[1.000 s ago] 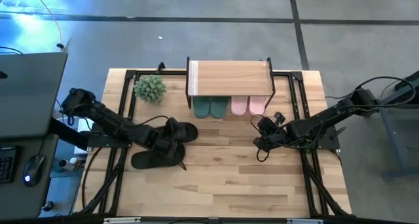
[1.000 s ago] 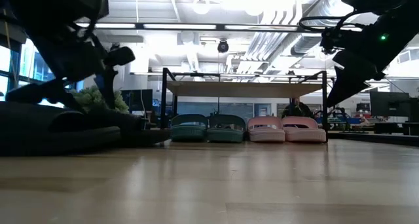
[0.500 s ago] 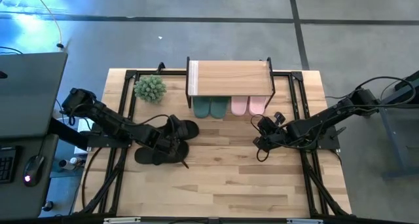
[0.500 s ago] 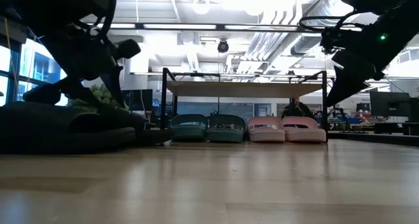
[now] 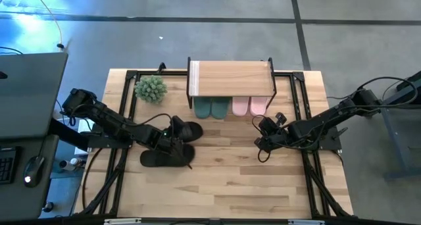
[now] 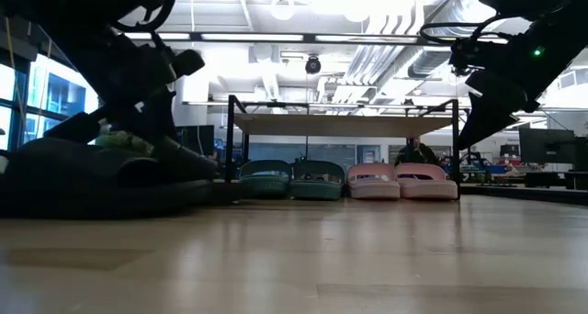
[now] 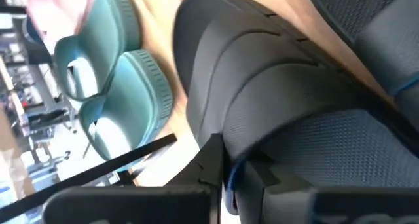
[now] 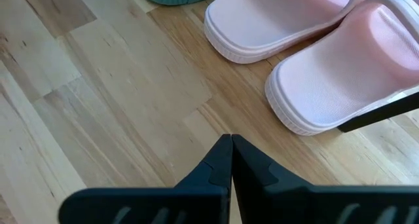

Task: Pick and place slides into the shelf
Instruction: Put the top black slides on the shelf

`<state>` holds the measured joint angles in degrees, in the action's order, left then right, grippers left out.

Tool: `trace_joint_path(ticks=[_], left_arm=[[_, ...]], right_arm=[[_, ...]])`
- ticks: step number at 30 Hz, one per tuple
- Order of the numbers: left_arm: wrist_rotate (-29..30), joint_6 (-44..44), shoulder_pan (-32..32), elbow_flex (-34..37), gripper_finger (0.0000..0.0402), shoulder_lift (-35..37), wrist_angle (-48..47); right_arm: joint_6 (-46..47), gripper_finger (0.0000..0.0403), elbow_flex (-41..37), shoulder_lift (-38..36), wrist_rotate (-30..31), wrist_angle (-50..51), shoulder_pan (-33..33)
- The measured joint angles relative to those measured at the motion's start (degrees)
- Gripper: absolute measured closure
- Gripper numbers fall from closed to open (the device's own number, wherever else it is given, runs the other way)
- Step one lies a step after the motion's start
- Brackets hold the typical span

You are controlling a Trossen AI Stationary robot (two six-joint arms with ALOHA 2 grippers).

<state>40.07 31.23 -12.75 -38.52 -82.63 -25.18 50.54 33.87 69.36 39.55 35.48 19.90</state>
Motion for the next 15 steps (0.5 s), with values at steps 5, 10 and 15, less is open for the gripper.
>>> trace_joint_path(ticks=[5,10,15], left_arm=[[2.59,-2.85,-0.02,-1.02,0.0396,-0.09,0.61],[4.47,-6.04,-0.02,-6.55,0.0398,-0.09,-2.07],[4.44,-9.59,-0.02,-14.45,0.0399,-0.09,-8.72]], right_arm=[[0.00,0.0402,0.00,0.00,-0.04,0.01,0.00],[0.00,0.0402,0.00,0.00,-0.07,0.01,0.00],[-0.02,0.0402,0.00,0.00,-0.07,0.01,0.00]])
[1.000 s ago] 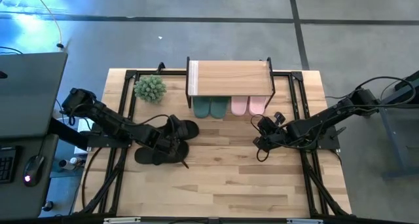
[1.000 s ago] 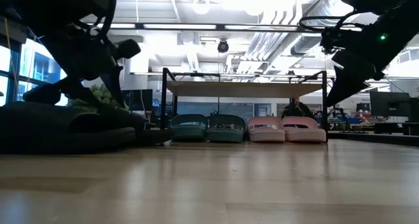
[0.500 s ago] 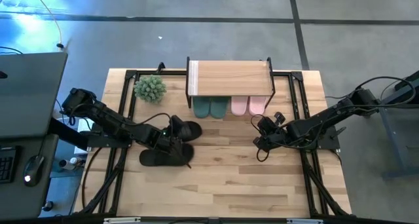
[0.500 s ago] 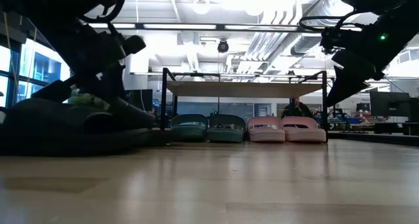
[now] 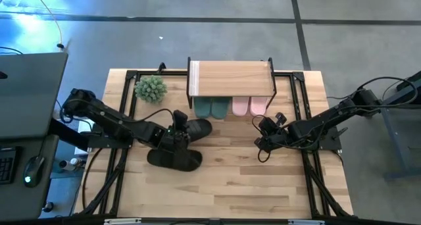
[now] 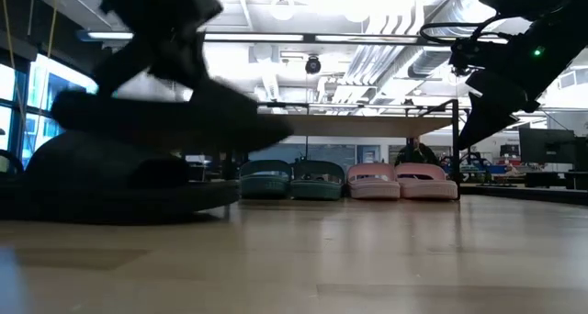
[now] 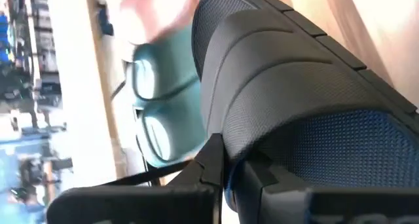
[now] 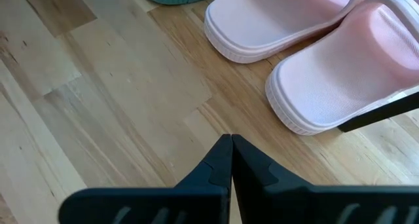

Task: Pick and place slides into the shelf
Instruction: Put the top black slides on the shelf

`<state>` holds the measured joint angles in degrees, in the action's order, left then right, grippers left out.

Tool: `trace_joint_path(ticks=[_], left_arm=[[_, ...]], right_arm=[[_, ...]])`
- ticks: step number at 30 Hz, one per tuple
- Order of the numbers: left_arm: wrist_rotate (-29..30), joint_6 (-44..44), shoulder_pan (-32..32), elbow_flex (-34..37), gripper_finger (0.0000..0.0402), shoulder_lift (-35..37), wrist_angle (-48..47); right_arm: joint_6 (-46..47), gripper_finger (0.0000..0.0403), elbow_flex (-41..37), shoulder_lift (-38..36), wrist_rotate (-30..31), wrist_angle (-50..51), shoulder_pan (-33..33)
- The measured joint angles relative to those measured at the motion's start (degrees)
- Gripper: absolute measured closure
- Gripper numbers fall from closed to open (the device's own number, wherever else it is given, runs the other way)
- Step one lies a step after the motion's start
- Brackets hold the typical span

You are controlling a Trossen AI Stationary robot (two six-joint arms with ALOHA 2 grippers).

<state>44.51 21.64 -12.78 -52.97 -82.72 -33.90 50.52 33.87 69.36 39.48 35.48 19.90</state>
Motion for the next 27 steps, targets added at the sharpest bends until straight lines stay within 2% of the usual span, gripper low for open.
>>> trace_joint_path(ticks=[7,10,13,17,21,27], left_arm=[[0.78,-10.16,-1.34,-15.02,0.0400,0.00,-6.46],[4.49,-12.62,-1.64,-21.98,0.0400,0.02,-6.59],[10.91,-12.41,-0.62,-28.46,0.0401,-0.83,-6.76],[16.58,-5.31,4.05,-36.68,0.0401,-3.86,-6.65],[16.82,-1.16,10.59,-45.30,0.0401,-8.61,-7.23],[17.06,-0.75,20.41,-57.82,0.0401,-17.77,-13.49]], right_arm=[[-0.44,0.0402,0.00,0.00,-0.35,0.07,0.01],[-0.57,0.0402,0.00,0.00,-0.59,0.07,0.00],[-0.62,0.0402,0.00,0.00,-0.63,0.07,0.02],[-0.58,0.0402,0.00,0.00,-0.69,0.17,0.02],[-0.46,0.0402,0.00,0.00,-1.19,0.00,0.02],[0.00,0.0402,0.00,0.00,-1.53,-0.15,0.02]])
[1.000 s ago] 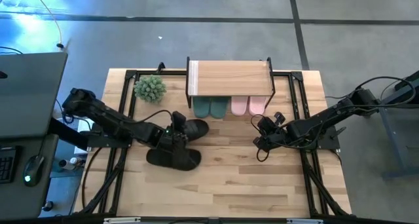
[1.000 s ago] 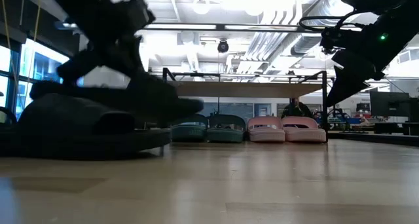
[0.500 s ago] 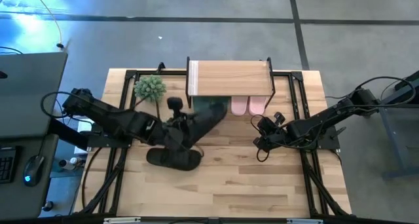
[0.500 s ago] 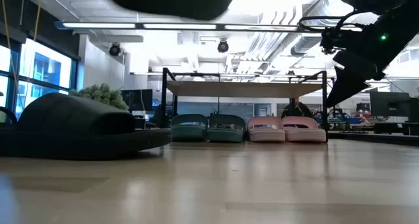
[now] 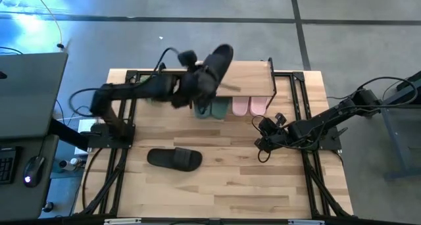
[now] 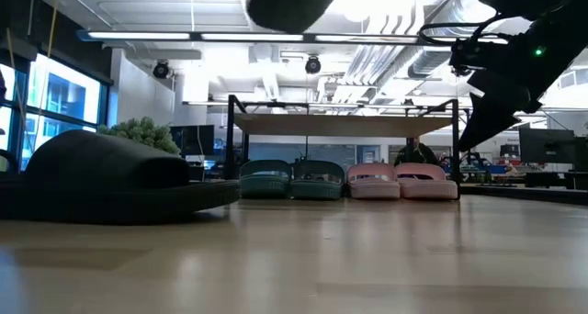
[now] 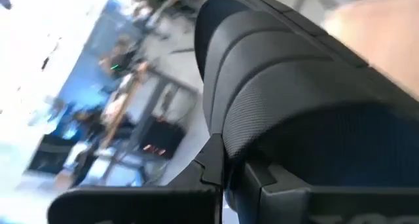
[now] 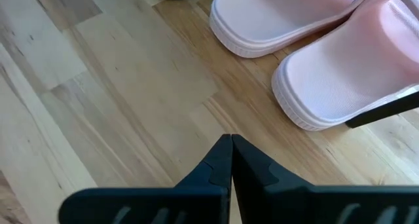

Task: Pick and place slides into the shelf
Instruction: Put the top black slides on the shelf

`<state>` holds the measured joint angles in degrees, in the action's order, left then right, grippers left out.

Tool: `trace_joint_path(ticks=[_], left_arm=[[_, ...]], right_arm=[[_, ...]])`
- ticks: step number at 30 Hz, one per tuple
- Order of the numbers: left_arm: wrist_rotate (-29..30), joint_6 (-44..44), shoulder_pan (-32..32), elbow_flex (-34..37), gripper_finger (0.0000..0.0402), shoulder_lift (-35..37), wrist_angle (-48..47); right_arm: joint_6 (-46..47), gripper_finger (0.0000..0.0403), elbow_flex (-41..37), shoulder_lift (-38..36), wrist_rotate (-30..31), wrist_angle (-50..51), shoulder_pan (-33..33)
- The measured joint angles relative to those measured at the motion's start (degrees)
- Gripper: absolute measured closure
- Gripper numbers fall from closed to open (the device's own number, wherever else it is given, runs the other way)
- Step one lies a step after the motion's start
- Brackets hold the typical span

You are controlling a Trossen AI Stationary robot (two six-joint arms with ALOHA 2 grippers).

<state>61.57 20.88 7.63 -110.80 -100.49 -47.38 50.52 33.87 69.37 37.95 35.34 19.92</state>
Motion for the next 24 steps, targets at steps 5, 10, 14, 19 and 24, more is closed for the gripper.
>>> trace_joint_path(ticks=[5,10,14,19,24], left_arm=[[1.20,-0.35,4.78,-8.06,0.0401,-8.14,-3.21],[0.86,-3.04,7.48,-14.10,0.0401,-15.55,-9.96],[0.16,-9.52,9.38,-16.10,0.0401,-18.47,-17.93],[-4.50,-22.49,11.83,-16.12,0.0401,-18.84,-28.76],[-4.98,-25.64,12.43,-16.12,0.0401,-18.84,-32.19]], right_arm=[[0.00,0.0402,0.00,0.00,0.02,-0.25,0.00],[0.08,0.0402,0.00,0.02,-0.20,-0.66,0.00],[0.63,0.0402,0.00,0.02,-0.33,-0.72,0.00],[0.63,0.0402,0.00,0.02,-0.50,-1.25,0.00],[0.50,0.0402,0.00,0.02,-0.50,-1.31,0.00]])
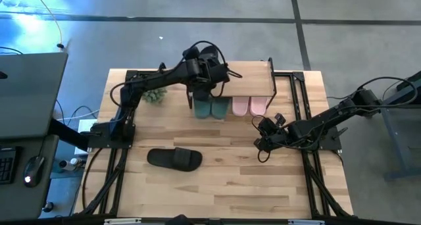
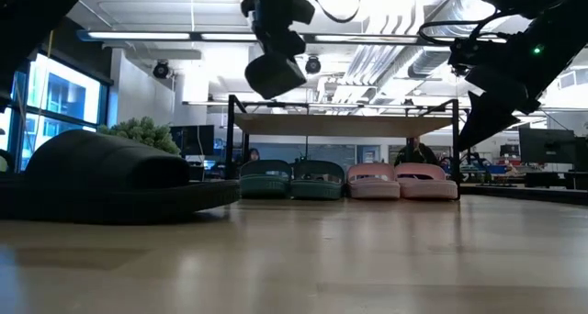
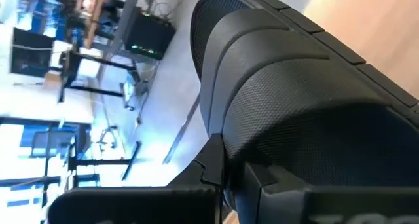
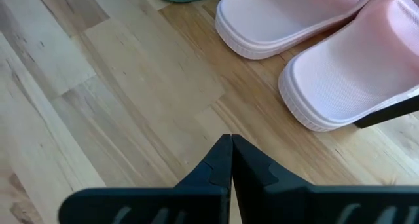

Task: Pick and place slides into the shelf
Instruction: Put the top black slides on the shelf

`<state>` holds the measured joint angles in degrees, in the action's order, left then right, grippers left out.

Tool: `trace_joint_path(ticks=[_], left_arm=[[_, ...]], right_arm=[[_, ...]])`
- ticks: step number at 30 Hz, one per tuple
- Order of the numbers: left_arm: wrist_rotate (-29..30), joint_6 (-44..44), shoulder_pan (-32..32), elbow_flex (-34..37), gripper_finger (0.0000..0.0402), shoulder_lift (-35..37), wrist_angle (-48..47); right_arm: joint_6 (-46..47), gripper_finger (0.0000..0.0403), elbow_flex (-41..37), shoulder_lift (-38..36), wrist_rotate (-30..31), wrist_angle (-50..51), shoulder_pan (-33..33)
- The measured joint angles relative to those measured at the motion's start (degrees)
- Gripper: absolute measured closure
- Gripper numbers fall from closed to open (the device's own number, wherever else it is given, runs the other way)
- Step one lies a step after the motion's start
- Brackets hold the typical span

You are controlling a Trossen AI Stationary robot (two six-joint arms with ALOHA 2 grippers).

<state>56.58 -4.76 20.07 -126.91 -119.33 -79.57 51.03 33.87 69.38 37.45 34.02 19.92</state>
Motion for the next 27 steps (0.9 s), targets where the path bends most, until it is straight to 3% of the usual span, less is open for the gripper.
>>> trace_joint_path(ticks=[4,9,16,27], left_arm=[[-1.15,0.45,-0.19,-0.01,0.0401,-0.09,0.05],[2.66,3.04,-0.19,0.01,0.0401,-2.75,0.89],[5.02,1.47,-0.21,0.04,0.0401,-6.87,0.33],[5.69,-4.71,0.30,0.02,0.0401,-7.17,-5.38]], right_arm=[[0.13,0.0402,0.00,0.00,0.01,-0.15,0.00],[-0.04,0.0402,0.00,0.00,0.46,-0.26,0.00],[-0.44,0.0402,0.00,0.00,0.26,-0.33,0.00],[0.37,0.0402,0.00,0.00,-1.07,-0.99,0.00]])
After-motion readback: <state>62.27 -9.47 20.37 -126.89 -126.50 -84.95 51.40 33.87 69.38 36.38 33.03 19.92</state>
